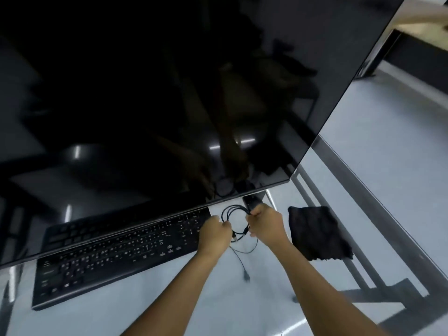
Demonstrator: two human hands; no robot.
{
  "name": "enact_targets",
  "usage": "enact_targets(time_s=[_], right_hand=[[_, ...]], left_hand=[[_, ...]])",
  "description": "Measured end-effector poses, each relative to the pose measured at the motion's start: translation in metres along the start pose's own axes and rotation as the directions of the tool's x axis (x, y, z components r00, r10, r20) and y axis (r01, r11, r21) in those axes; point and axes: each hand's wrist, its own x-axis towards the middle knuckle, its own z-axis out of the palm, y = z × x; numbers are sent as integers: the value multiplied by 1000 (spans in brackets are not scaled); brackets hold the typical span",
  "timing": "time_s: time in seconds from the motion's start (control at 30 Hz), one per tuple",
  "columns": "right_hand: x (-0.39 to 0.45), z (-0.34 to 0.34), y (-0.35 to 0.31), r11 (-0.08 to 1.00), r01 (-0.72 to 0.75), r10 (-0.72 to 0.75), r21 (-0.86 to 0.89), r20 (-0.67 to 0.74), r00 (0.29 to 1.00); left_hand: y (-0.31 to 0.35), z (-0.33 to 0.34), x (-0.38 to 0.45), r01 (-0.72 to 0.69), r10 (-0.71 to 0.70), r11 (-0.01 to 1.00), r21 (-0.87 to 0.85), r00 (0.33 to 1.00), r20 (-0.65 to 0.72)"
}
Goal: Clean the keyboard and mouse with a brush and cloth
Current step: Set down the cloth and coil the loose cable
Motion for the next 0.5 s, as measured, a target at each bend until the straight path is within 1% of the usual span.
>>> enact_targets(time_s=[0.07, 0.13, 0.23, 0.27, 0.33, 0.4, 0.47, 0.5], right_hand=[[8, 6, 3, 997, 34, -34, -63, -4, 999], [11, 12, 7, 983, 81, -83, -163, -6, 997], [5, 16, 11, 894, 212, -220, -394, 26, 975], [0, 17, 14, 852, 271, -291, -449, 25, 956], [-14, 20, 22, 761, 392, -454, -517, 7, 891], [-33, 22, 27, 688, 479, -540, -545, 55, 840], [-45, 26, 32, 621, 520, -586, -586, 94, 805], [-49, 28, 35, 624, 538, -587, -566, 114, 801]], left_hand=[[3, 5, 2, -57, 57, 995, 83, 998, -4], [1, 9, -1, -105, 100, 981, 163, 994, 35], [-5, 16, -2, -157, 145, 952, 263, 987, 67], [-6, 17, -2, -163, 153, 945, 283, 986, 60], [-9, 17, -1, -171, 165, 946, 276, 985, 43], [-11, 15, -2, -201, 200, 950, 239, 979, 29], [-18, 12, -6, -310, 324, 911, 270, 946, -6], [-25, 10, -8, -381, 413, 857, 347, 910, -21]])
